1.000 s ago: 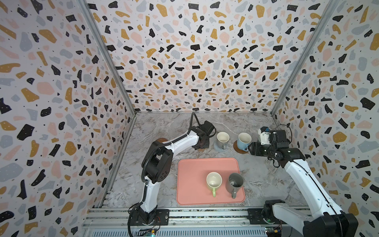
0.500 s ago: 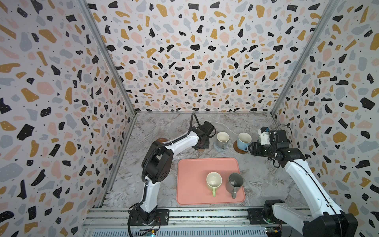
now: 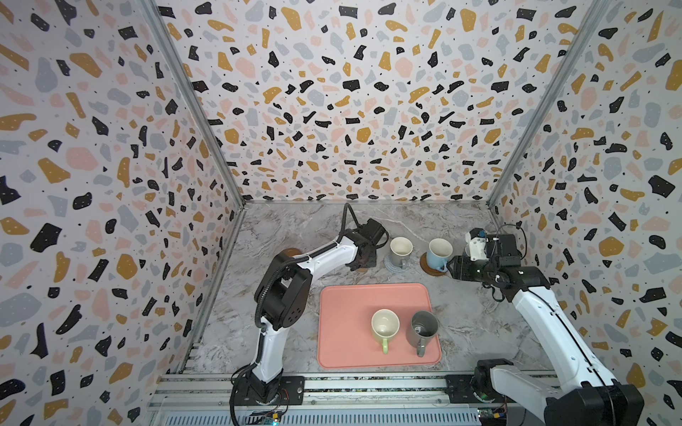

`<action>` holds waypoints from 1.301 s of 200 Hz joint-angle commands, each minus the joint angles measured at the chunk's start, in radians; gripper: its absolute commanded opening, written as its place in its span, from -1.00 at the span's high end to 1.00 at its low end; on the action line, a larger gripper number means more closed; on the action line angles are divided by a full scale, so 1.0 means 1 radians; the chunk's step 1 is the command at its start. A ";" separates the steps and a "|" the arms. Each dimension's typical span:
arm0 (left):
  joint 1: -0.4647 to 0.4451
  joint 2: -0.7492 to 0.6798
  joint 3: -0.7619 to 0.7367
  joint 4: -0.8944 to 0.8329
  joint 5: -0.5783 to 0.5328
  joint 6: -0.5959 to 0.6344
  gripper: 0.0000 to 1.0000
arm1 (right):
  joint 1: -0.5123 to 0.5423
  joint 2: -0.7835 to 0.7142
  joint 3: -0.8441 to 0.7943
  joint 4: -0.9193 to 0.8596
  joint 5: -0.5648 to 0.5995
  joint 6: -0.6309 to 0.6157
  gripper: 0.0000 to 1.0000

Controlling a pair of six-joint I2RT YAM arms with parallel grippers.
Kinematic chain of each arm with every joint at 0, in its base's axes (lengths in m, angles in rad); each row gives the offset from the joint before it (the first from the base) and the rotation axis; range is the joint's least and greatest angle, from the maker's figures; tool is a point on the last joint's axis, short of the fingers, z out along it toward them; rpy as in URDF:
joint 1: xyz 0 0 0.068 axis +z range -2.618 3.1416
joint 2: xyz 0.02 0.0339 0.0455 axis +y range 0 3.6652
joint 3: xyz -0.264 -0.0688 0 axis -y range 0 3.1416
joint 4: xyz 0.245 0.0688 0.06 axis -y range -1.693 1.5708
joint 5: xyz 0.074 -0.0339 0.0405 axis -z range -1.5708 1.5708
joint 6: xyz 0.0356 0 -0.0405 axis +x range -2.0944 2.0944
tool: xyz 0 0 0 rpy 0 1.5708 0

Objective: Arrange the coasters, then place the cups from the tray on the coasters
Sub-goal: 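Lower the white mug onto the cork paw coaster and open the left gripper, then raise the left gripper and swing it back over the pink tray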

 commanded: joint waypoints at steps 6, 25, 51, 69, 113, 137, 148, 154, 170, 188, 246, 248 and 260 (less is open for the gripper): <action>0.007 -0.034 -0.015 0.016 -0.020 -0.011 0.41 | -0.005 -0.025 -0.002 -0.019 -0.011 -0.014 -0.35; 0.007 -0.040 -0.015 0.018 -0.020 -0.013 0.35 | -0.005 -0.026 0.000 -0.020 -0.012 -0.014 -0.36; 0.007 -0.053 -0.015 0.023 -0.021 -0.019 0.24 | -0.006 -0.025 0.004 -0.022 -0.011 -0.014 -0.36; 0.007 -0.067 -0.015 0.027 -0.017 -0.026 0.15 | -0.007 -0.023 0.008 -0.023 -0.011 -0.014 -0.36; 0.006 -0.114 -0.041 0.067 0.009 -0.048 -0.08 | -0.009 -0.021 0.013 -0.027 -0.009 -0.014 -0.36; 0.006 -0.147 -0.060 0.087 0.016 -0.056 -0.19 | -0.009 -0.021 0.018 -0.032 -0.007 -0.014 -0.36; 0.006 -0.161 -0.070 0.094 0.020 -0.057 -0.23 | -0.009 -0.020 0.021 -0.033 -0.006 -0.014 -0.36; 0.006 -0.169 -0.074 0.098 0.022 -0.057 -0.25 | -0.008 -0.020 0.022 -0.035 -0.005 -0.012 -0.36; 0.006 -0.191 -0.083 0.107 0.026 -0.057 -0.28 | -0.009 -0.018 0.027 -0.040 -0.001 -0.012 -0.36; 0.006 -0.217 -0.094 0.119 0.032 -0.057 -0.30 | -0.008 -0.017 0.033 -0.045 0.004 -0.011 -0.36; 0.007 -0.345 -0.156 0.175 0.022 -0.046 -0.34 | -0.009 -0.014 0.059 -0.073 0.017 -0.006 -0.36; 0.007 -0.351 -0.159 0.178 0.021 -0.046 -0.35 | -0.008 -0.015 0.059 -0.074 0.018 -0.006 -0.36; 0.007 -0.386 -0.181 0.192 0.016 -0.041 -0.36 | -0.009 -0.016 0.066 -0.077 0.020 0.000 -0.36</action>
